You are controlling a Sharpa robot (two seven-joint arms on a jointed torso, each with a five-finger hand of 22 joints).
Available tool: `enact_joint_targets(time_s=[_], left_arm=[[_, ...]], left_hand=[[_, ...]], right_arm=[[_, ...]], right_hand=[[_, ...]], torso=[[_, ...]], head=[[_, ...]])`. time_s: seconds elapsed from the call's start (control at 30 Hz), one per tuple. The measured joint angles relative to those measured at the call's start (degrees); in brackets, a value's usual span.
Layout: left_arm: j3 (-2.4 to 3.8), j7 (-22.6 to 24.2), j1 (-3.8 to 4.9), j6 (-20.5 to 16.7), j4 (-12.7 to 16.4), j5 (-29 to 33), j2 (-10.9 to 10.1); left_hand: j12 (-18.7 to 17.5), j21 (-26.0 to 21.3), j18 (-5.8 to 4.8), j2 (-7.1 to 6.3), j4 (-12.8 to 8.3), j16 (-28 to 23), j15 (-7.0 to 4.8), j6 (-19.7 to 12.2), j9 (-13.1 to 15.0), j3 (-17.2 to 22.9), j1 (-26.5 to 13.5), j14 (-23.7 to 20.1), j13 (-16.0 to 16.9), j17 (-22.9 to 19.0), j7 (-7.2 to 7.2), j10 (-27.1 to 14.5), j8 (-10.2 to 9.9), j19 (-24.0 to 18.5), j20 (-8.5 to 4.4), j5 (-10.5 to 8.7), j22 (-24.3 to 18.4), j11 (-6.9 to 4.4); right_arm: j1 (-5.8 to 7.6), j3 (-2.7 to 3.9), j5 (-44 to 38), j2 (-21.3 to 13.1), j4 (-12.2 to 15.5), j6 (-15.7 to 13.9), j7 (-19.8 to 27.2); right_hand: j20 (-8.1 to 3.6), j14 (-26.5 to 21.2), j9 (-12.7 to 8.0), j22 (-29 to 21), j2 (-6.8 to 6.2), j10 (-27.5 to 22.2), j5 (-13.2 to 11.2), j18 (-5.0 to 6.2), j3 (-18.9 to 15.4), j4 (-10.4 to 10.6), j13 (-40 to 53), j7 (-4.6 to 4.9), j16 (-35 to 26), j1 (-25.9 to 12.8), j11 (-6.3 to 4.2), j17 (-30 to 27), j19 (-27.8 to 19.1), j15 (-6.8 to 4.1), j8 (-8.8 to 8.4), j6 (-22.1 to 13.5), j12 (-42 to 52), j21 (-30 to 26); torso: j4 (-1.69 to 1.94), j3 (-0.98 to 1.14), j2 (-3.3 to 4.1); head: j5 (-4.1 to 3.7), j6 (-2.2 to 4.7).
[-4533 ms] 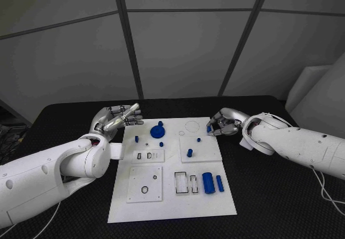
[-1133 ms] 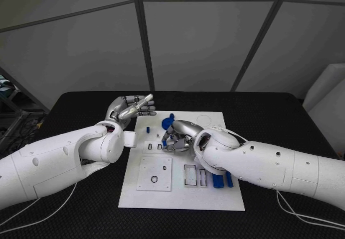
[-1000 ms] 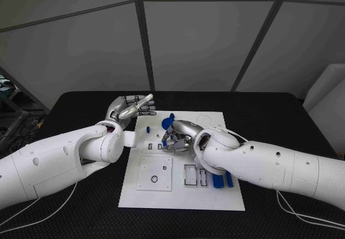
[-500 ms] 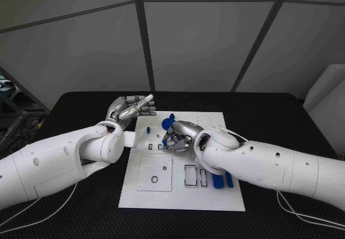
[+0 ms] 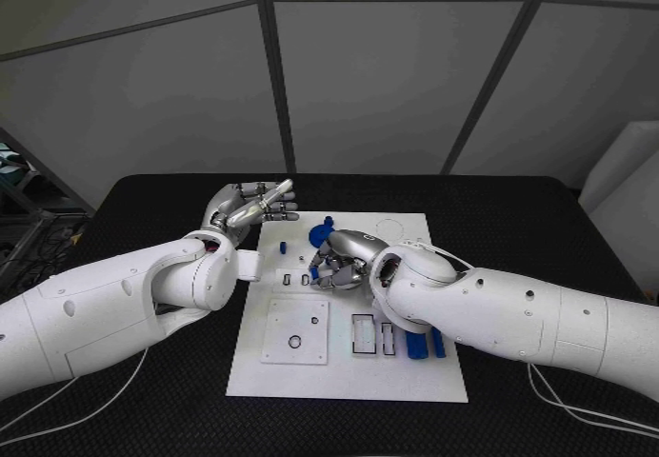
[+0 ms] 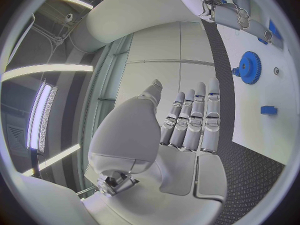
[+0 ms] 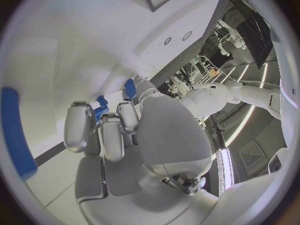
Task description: Assemble the parts on the task board
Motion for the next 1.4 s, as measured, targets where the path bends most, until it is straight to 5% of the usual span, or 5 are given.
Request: enact_joint_targets(time_s=[0.3,0.83,1.4], left_arm=[[0.00,0.0,0.00,0.0,-0.1,0.0,0.1],[0.00,-0.2,0.00,0.1,-0.2,0.0,0.1],[0.00,-0.8,-0.01,2.0,-0.7,0.0,0.2]], left_hand=[[0.0,0.0,0.00,0.00,0.0,-0.2,0.00,0.0,0.0,0.0,0.0,0.0,0.0,0.0,0.00,0.0,-0.2,0.0,0.00,0.00,-0.1,0.00],[-0.4,0.0,0.01,0.24,-0.2,-0.2,0.00,0.0,-0.1,-0.2,-0.2,0.0,0.0,0.0,0.00,-0.2,-0.5,0.0,0.00,0.00,-0.1,0.20],[-0.6,0.0,0.00,0.23,-0.6,-0.5,0.15,-0.2,-0.1,-0.6,-0.2,0.9,0.0,0.4,0.22,-0.2,-0.9,0.4,0.30,0.00,-0.1,0.20]], right_arm=[[-0.06,-0.06,0.0,0.0,0.0,0.0,-0.1],[-0.20,-0.20,0.0,-0.1,0.1,-0.8,0.1],[-0.26,-0.15,2.5,-3.6,4.0,-10.4,5.6]], right_hand=[[0.58,0.0,0.0,-0.4,-2.01,-0.9,-0.5,0.00,-0.6,0.6,-1.4,0.55,0.0,-0.8,0.51,0.0,-0.2,0.40,-0.31,-3.1,-1.5,-0.3],[0.99,0.0,-0.3,-0.8,-2.69,-2.4,-0.5,0.00,-1.3,1.3,-3.3,1.18,0.0,-1.5,0.96,0.0,-0.6,0.82,-0.86,-5.4,-3.5,-0.7],[1.52,0.0,-0.1,-1.5,-4.69,-2.9,-0.2,0.00,-3.2,3.2,-4.0,1.68,0.0,-0.4,1.43,0.0,-1.1,1.23,-0.68,-9.1,-3.6,-1.1]], torso=[[0.00,-0.01,-0.02],[0.00,0.01,-0.03],[0.01,0.01,-0.16]], head=[[0.03,-0.04],[0.01,0.04],[0.04,0.53]])
